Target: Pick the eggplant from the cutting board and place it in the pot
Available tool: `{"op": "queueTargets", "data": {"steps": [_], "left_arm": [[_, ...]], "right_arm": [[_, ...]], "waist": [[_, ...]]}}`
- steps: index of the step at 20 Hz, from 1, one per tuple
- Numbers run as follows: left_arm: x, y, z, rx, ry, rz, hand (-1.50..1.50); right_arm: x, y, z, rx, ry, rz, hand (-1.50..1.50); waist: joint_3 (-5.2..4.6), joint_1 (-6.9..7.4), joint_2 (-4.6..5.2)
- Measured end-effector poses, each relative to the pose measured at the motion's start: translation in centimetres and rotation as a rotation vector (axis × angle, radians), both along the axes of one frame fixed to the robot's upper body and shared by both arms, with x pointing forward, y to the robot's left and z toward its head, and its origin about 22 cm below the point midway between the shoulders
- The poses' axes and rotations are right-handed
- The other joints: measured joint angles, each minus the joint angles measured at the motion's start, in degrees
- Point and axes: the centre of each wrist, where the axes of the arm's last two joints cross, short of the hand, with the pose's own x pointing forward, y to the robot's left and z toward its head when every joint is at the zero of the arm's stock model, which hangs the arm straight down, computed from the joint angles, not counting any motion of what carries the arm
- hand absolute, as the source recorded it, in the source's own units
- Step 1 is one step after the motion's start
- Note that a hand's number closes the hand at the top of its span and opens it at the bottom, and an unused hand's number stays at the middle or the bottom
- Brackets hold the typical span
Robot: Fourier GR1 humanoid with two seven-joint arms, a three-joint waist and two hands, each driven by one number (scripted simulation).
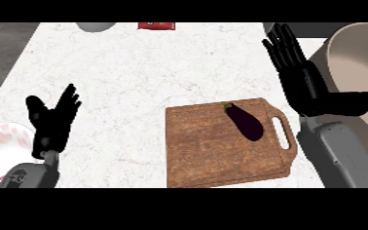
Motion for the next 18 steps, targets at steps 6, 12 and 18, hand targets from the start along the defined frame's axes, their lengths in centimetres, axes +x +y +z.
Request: {"op": "queueTargets", "data": {"steps": [6, 12, 18], "left_arm": [[-0.2, 2.2, 1.9, 0.163, -0.092, -0.041, 0.00], [-1.3, 2.7, 1.9, 0.239, -0.112, -0.084, 0.00], [-3.3, 2.7, 2.0, 0.261, -0.124, -0.096, 0.00]], "right_arm": [[-0.3, -5.4, -3.0, -0.341, 0.314, -0.104, 1.50], [-1.4, -9.6, -2.2, -0.874, 0.054, -0.286, -1.50], [-3.6, -9.2, -2.9, -0.977, -0.036, -0.267, -1.50]], "waist": [[0.24, 0.64, -0.27], [0.19, 0.20, -0.90], [0.37, -0.13, -0.74]]}}
